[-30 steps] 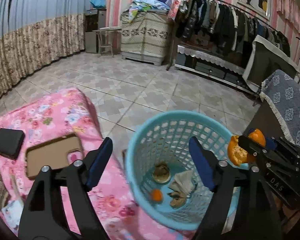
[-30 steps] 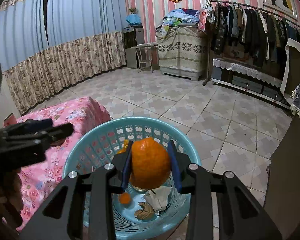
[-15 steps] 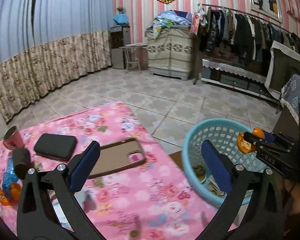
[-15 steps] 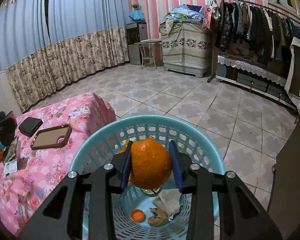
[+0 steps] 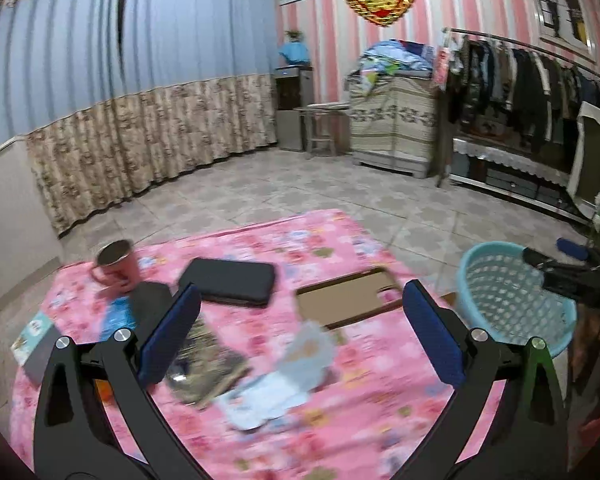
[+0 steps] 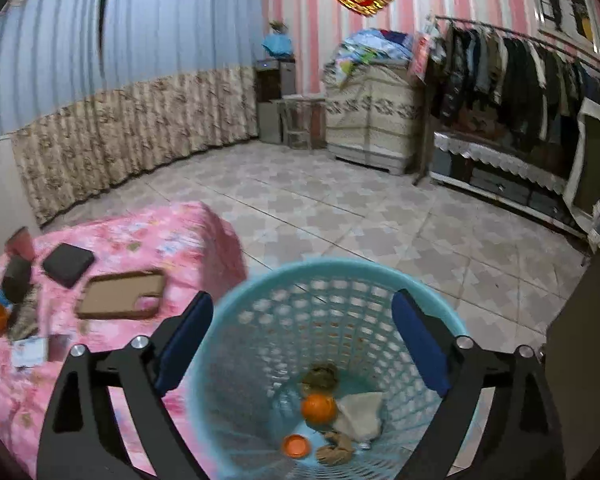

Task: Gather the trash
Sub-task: 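Open the right tool to drop the orange into the basket, then move the left tool back to the orange snack bag while the right tool returns to the table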

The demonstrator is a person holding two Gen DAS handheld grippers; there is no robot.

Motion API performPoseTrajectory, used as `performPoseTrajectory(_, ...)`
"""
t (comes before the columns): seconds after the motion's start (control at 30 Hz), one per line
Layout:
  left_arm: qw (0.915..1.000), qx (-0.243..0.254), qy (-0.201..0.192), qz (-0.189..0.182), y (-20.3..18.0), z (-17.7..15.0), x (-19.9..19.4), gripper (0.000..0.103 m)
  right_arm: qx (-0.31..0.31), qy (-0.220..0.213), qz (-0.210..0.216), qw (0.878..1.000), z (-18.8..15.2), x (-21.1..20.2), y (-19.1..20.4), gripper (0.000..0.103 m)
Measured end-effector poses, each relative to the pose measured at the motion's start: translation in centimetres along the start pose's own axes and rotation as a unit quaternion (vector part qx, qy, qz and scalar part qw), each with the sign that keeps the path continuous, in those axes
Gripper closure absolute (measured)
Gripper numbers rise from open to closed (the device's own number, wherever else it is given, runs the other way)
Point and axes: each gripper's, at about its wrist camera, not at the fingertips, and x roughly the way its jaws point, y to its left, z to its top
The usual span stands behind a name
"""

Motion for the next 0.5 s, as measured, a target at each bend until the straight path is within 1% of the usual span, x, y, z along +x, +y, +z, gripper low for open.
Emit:
performPoseTrajectory(0.07, 0.9999, -0.008, 0.003, 0.012, 2.0, -0.5, -0.4, 0.005, -0.013, -0.008, 0.01, 1.0, 0.1, -1.0, 2.1, 0.01)
performPoseTrajectory(0.17, 0.9993, -0.021, 0.009, 0.03, 4.9, -1.3, -0.7, 0.005, -0.02, -0.012, 0.031, 0.999, 0.2, -2.1, 4.7, 0.009)
performPoseTrajectory(0.27, 0.9982, -0.034, 0.015, 0.047, 7.3, -2.2, -0.7, 0.005, -0.027, -0.005, 0.059, 0.998, 0.2, -2.7, 7.6, 0.009)
performPoseTrajectory(0.33, 0.9971, -0.046, 0.024, 0.056, 9.1, -3.1, -0.5, 0.005, -0.03, -0.004, 0.062, 0.998, 0.2, -2.8, 8.1, 0.008)
performPoseTrajectory(0.37, 0.9965, -0.052, 0.027, 0.06, 9.9, -3.5, -0.4, 0.005, -0.04, 0.003, 0.073, 0.997, 0.1, -2.8, 10.2, 0.008)
performPoseTrajectory(0.5, 0.9936, -0.075, 0.033, 0.078, 12.8, -4.7, 0.2, 0.005, -0.066, 0.011, 0.087, 0.994, -0.3, -2.9, 13.5, 0.008)
